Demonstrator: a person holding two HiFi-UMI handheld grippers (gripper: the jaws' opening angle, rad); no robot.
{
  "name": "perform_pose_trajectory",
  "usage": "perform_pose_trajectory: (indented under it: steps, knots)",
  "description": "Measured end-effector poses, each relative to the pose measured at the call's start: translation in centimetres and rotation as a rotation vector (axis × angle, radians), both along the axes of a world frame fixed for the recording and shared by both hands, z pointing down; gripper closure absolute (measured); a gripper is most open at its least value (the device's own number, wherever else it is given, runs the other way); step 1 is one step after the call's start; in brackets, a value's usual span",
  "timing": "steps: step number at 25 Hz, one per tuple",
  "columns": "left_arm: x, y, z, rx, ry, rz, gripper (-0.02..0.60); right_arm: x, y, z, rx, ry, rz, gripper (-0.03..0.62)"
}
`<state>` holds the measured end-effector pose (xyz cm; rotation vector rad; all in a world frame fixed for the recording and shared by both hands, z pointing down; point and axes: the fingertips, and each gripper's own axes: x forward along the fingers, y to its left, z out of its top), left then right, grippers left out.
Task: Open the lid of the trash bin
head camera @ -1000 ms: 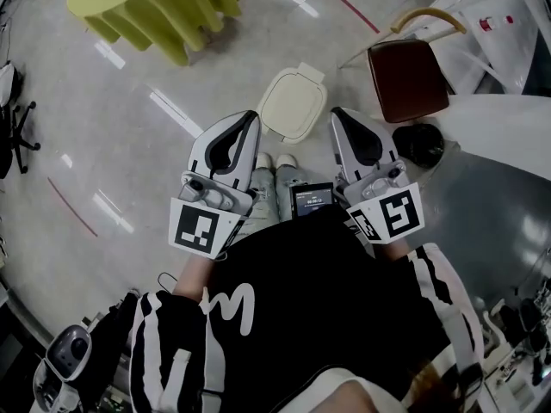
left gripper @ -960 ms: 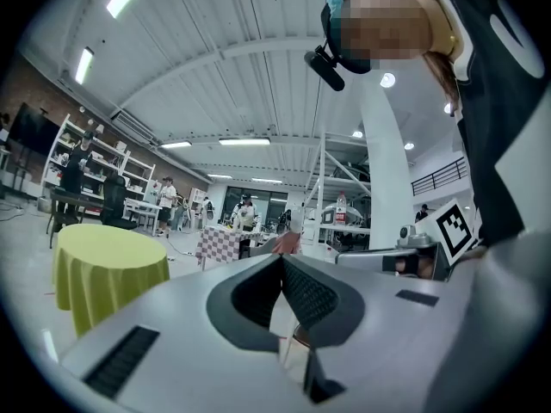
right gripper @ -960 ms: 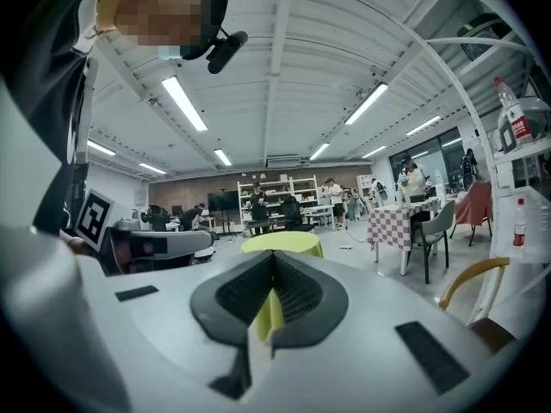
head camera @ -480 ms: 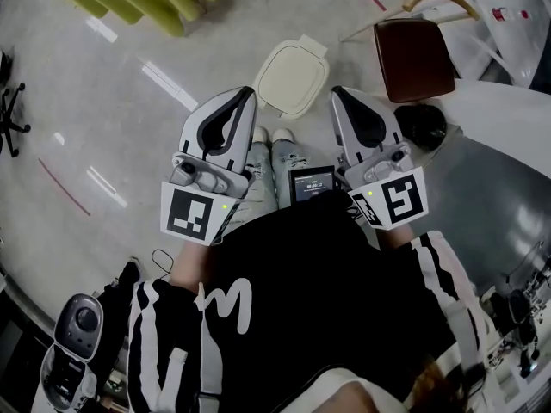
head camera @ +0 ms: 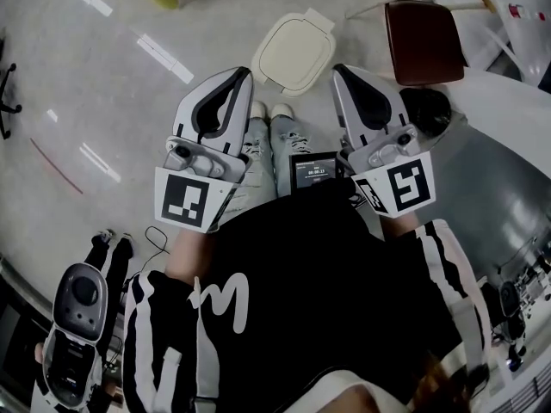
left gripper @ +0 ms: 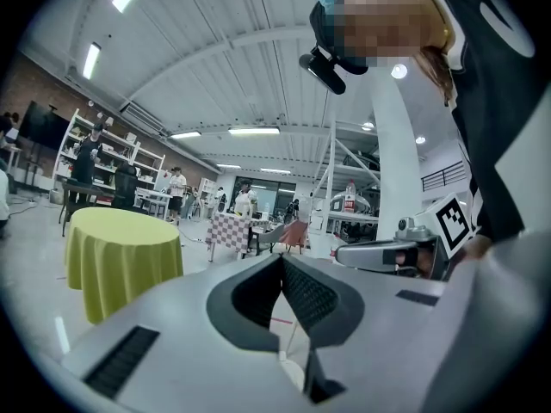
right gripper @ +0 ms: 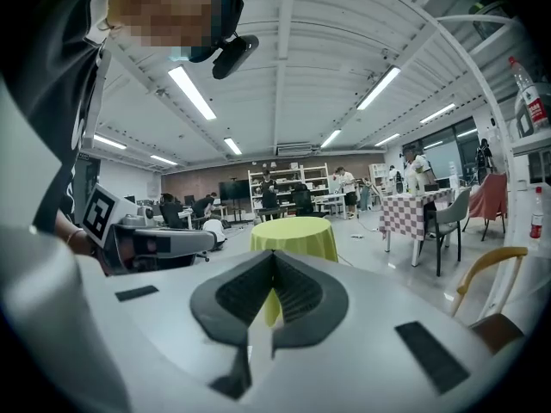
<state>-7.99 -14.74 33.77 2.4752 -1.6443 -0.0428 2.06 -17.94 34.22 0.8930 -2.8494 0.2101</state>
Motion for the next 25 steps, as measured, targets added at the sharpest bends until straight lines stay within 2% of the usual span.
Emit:
perform_pose_trajectory:
  steps: [6, 18, 25]
  knots:
    - [-1.7, -1.3, 3.5, -0.048, 0.035, 0.005, 0.574, -2.1, -0.9, 3.2, -0.048, 0.039, -0.017, 0.591]
    - [0.8, 0.3, 4.8, -0.059, 0.016, -0.007, 0.574, -1.1, 1.4, 4.8, -0.057, 0.03, -0.083, 0.591]
    - [0.6, 0.3, 5.7, -0.071, 0.012, -0.028, 0.574, -1.1, 1.6, 6.5, -0.072, 0.043, -0.112, 0.591]
